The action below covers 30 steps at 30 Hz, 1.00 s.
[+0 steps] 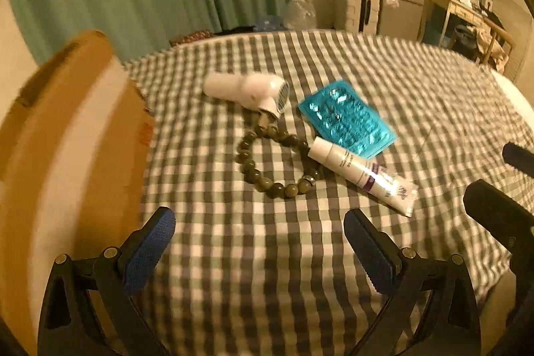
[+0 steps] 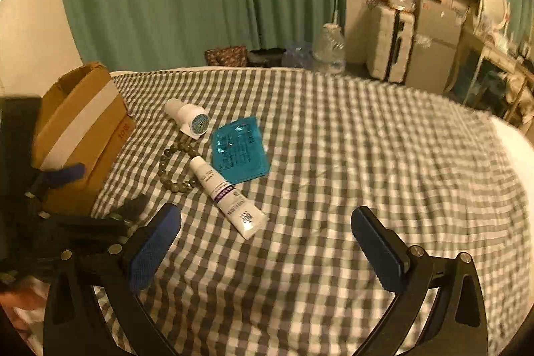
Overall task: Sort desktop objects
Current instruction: 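Move both tools back over the bracelet, ointment tube and blister pack, then grasp the bead bracelet with the left tool while the right tool grasps the white ointment tube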
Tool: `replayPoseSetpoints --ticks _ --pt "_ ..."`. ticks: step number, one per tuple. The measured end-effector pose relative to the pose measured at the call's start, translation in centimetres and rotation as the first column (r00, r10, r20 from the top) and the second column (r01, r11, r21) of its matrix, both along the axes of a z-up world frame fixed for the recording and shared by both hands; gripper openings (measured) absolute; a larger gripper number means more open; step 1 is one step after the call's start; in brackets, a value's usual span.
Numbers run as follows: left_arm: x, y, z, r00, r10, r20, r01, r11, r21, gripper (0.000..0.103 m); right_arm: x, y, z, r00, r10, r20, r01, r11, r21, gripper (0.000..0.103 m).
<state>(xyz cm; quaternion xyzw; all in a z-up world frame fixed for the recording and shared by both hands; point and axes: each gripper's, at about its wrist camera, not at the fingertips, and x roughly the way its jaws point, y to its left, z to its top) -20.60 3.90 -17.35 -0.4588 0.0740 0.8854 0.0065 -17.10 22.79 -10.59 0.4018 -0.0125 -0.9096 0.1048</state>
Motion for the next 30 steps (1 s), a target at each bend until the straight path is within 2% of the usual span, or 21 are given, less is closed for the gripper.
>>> replayPoseSetpoints --ticks 9,14,20,25,30 --pt "-5.2 1.4 -3.9 0.995 -0.089 0.052 0.089 0.996 0.004 0.103 -3.4 -1.7 -3.0 0.996 0.079 0.041 -0.083 0.989 0.123 0.101" --pt "-6.1 0.1 -4.8 0.997 -0.062 0.038 0.058 0.994 0.09 0.103 -4.7 -1.4 -4.4 0.991 0.092 0.099 -0.103 0.988 0.111 0.09" --pt "-6.6 -0.6 -4.9 0.997 -0.066 0.03 0.064 0.996 0.056 0.102 -5.9 -2.6 -5.5 0.982 0.134 0.134 -0.152 0.98 0.132 0.085" --pt "-7.3 -2.9 -4.3 0.998 -0.049 0.044 0.043 0.992 0.115 0.091 -7.0 -3.4 -6.1 0.977 0.147 0.152 -0.165 0.98 0.113 0.082" --pt "-6.9 -3.5 -3.7 0.997 -0.069 0.029 0.066 0.992 0.105 0.06 -7.2 -3.9 -6.5 0.978 0.145 0.149 -0.165 0.978 0.127 0.081"
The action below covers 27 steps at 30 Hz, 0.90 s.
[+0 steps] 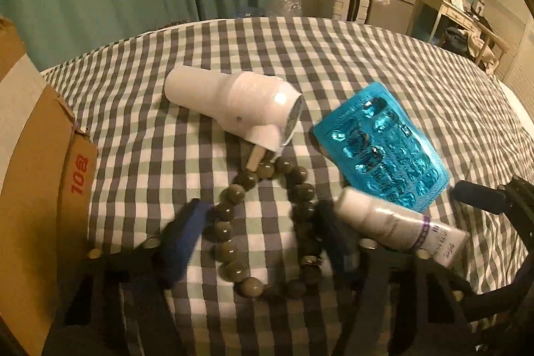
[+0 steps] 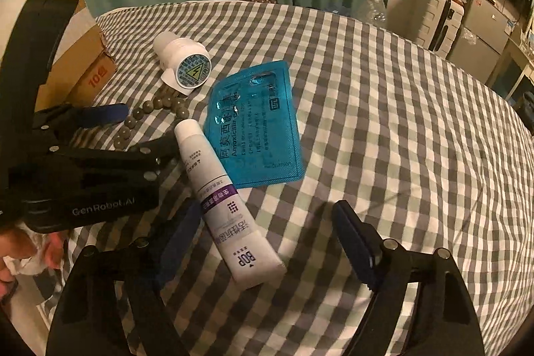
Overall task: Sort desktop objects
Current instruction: 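Grasp the bead bracelet with the left tool while the right tool grasps the white ointment tube, then lift and carry the bracelet and ointment tube over the box with both tools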
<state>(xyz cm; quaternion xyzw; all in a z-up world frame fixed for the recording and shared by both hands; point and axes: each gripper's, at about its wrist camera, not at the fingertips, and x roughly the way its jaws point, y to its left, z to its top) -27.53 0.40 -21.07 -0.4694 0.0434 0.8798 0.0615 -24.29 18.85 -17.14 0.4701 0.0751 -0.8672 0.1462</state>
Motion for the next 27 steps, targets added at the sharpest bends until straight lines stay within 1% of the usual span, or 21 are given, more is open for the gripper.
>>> replayPoseSetpoints --ticks 1,2,3,4,5,6,7,8,9,10,11,13,16,19,23,27 --pt "0.1 -0.1 0.1 1.0 -0.006 0.004 0.006 1.0 0.006 0.057 0.0 -0.3 -0.1 1.0 0.006 -0.006 -0.005 1.0 0.02 0.079" --pt "-0.2 0.4 0.4 1.0 -0.006 0.004 0.006 1.0 0.01 0.047 0.1 -0.6 -0.2 1.0 0.014 -0.008 -0.014 0.999 0.032 0.072" --pt "-0.5 0.8 0.7 1.0 -0.004 0.003 0.004 1.0 0.018 0.035 0.1 -1.0 -0.3 1.0 0.02 -0.016 -0.019 0.999 0.051 0.066" --pt "-0.5 0.5 0.9 1.0 -0.004 0.005 0.004 0.999 0.037 0.03 0.1 -1.1 -0.4 1.0 0.016 -0.027 -0.014 0.997 0.07 0.057" --pt "-0.8 1.0 1.2 1.0 -0.002 0.008 0.001 0.999 0.05 0.027 0.2 -1.3 -0.4 0.999 0.016 -0.034 -0.014 0.997 0.078 0.048" --pt "-0.6 0.8 1.5 1.0 0.0 0.012 0.0 0.998 0.06 0.025 0.3 -1.4 -0.3 0.999 0.023 -0.036 -0.021 0.997 0.078 0.043" --pt "-0.4 0.3 1.7 1.0 0.004 0.011 -0.005 0.998 0.068 0.023 0.4 -1.6 -0.2 0.999 0.033 -0.042 -0.029 0.996 0.088 0.032" --pt "-0.4 0.2 1.8 1.0 0.002 0.011 -0.003 0.997 0.071 0.02 0.5 -1.7 -0.2 0.998 0.035 -0.048 -0.03 0.994 0.104 0.025" --pt "-0.3 0.1 1.8 1.0 -0.003 0.012 0.002 0.998 0.068 0.017 0.6 -1.8 -0.2 0.998 0.038 -0.051 -0.032 0.993 0.118 0.022" --pt "-0.2 0.0 2.0 1.0 -0.006 0.006 0.005 0.998 0.065 0.016 0.7 -1.8 -0.1 0.998 0.04 -0.05 -0.034 0.993 0.116 0.017" --pt "0.0 0.0 2.0 1.0 -0.01 0.003 0.01 0.998 0.065 0.012 0.8 -1.7 0.0 0.998 0.037 -0.049 -0.031 0.993 0.113 0.012" --pt "0.2 0.0 2.3 1.0 -0.016 -0.005 0.016 0.998 0.064 0.012 0.8 -1.8 0.1 0.998 0.036 -0.047 -0.03 0.993 0.111 0.008" --pt "1.0 -0.1 2.9 1.0 -0.002 -0.027 0.004 0.998 0.061 0.012 0.8 -1.7 0.2 0.999 0.033 -0.034 -0.029 0.995 0.098 0.004" --pt "1.2 -0.2 3.8 0.998 0.012 -0.054 -0.008 0.997 0.073 0.012 1.1 -1.4 0.4 0.999 0.021 -0.024 -0.02 0.998 0.066 0.003" --pt "1.5 0.2 4.9 0.997 0.023 -0.079 -0.015 0.995 0.094 0.011 2.2 -1.2 1.2 0.999 0.006 -0.032 -0.004 0.999 0.04 0.003" --pt "2.3 0.6 6.3 0.995 0.01 -0.101 0.002 0.992 0.124 0.011 3.3 -0.9 2.5 0.999 -0.014 -0.049 0.014 1.0 0.007 0.003"
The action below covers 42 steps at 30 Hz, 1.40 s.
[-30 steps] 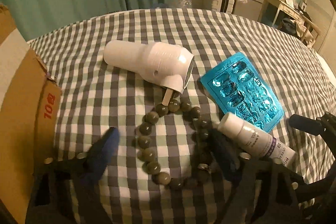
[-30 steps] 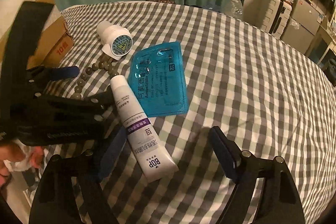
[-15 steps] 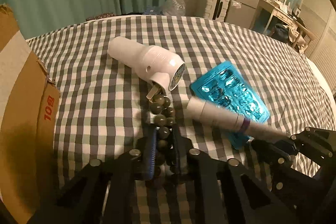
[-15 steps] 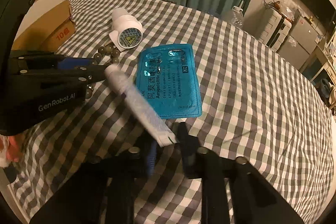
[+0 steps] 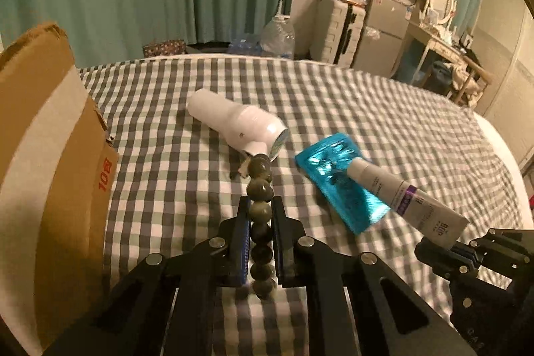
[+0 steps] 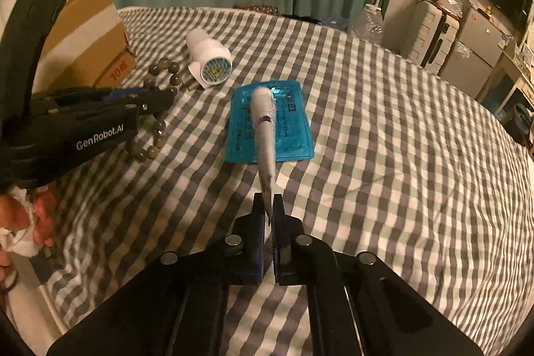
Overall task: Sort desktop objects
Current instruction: 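Lift and carry the bracelet and ointment tube over the box with both tools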
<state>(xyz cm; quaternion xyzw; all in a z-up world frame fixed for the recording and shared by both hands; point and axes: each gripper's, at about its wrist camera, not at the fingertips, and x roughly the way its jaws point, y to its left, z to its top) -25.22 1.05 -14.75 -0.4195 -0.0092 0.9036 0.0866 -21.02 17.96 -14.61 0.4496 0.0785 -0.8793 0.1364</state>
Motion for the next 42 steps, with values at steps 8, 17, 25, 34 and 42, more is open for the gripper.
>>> replayPoseSetpoints --ticks 8,17,25,34,42 --pt "2.8 1.5 3.3 0.998 -0.045 -0.046 0.045 0.999 0.002 0.011 2.6 0.2 2.9 0.998 -0.031 -0.049 0.029 0.998 -0.058 0.0" --pt "6.7 2.3 7.5 0.992 -0.068 -0.108 0.07 0.997 0.018 0.011 5.6 0.4 5.8 0.994 -0.056 -0.09 0.045 0.991 -0.127 0.0" --pt "6.7 1.3 5.7 0.997 -0.035 -0.069 0.038 0.999 0.033 0.011 2.3 1.2 2.7 0.995 -0.084 -0.048 0.075 0.985 -0.156 0.041" --pt "3.5 1.0 0.0 0.999 -0.007 0.034 0.006 1.0 0.021 0.011 -1.4 1.1 -1.0 0.998 -0.057 0.032 0.061 0.99 -0.13 0.041" --pt "2.4 1.2 -0.5 0.999 -0.018 0.05 0.018 1.0 0.014 0.011 -2.2 1.5 -1.7 0.997 -0.055 0.06 0.061 0.993 -0.101 0.024"
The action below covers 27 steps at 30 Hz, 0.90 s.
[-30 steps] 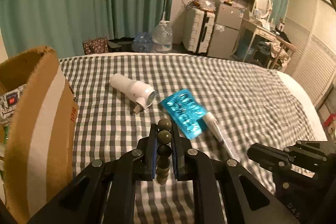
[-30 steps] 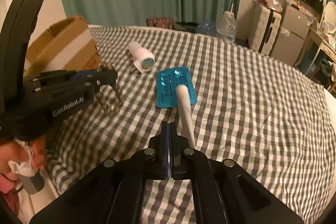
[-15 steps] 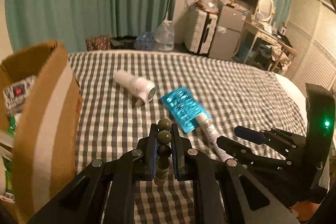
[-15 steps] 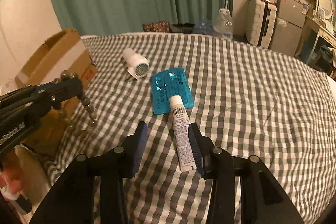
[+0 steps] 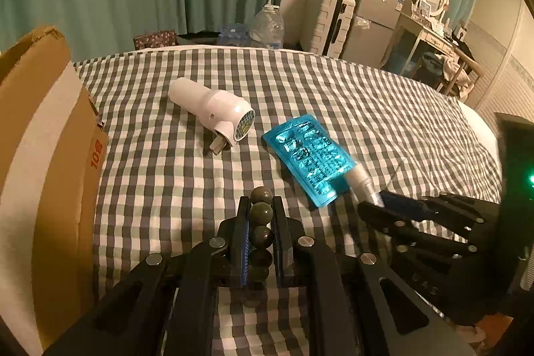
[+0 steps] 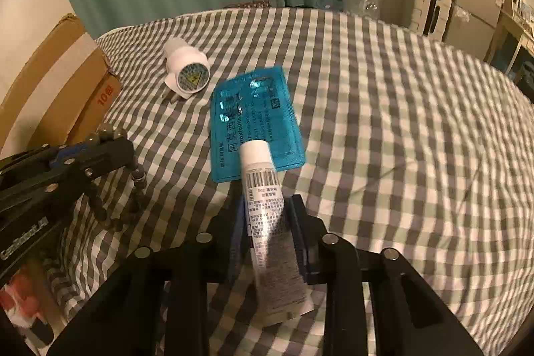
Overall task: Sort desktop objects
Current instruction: 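Lift and carry the bracelet and ointment tube over the box with both tools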
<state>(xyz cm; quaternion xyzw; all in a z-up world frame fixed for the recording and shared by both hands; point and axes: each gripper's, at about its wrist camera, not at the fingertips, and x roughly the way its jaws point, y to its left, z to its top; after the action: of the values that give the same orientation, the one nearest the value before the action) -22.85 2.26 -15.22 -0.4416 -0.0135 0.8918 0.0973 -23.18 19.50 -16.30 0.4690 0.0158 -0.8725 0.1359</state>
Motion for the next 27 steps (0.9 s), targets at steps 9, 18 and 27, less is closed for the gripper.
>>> replayPoseSetpoints --ticks 9,18,27 --pt "3.0 -0.8 7.1 0.992 -0.01 -0.128 0.015 0.999 0.037 0.011 5.6 1.1 8.2 0.988 -0.05 -0.143 0.034 0.993 -0.116 0.024" --pt "6.7 -5.1 17.3 0.96 0.025 -0.278 -0.004 0.997 0.076 0.011 11.4 -3.8 18.0 0.947 0.017 -0.32 -0.075 0.982 -0.172 0.024" --pt "9.1 -11.8 22.4 0.938 0.09 -0.334 -0.102 0.995 -0.019 0.011 13.6 -13.5 23.1 0.897 0.162 -0.412 -0.231 0.965 -0.123 0.024"
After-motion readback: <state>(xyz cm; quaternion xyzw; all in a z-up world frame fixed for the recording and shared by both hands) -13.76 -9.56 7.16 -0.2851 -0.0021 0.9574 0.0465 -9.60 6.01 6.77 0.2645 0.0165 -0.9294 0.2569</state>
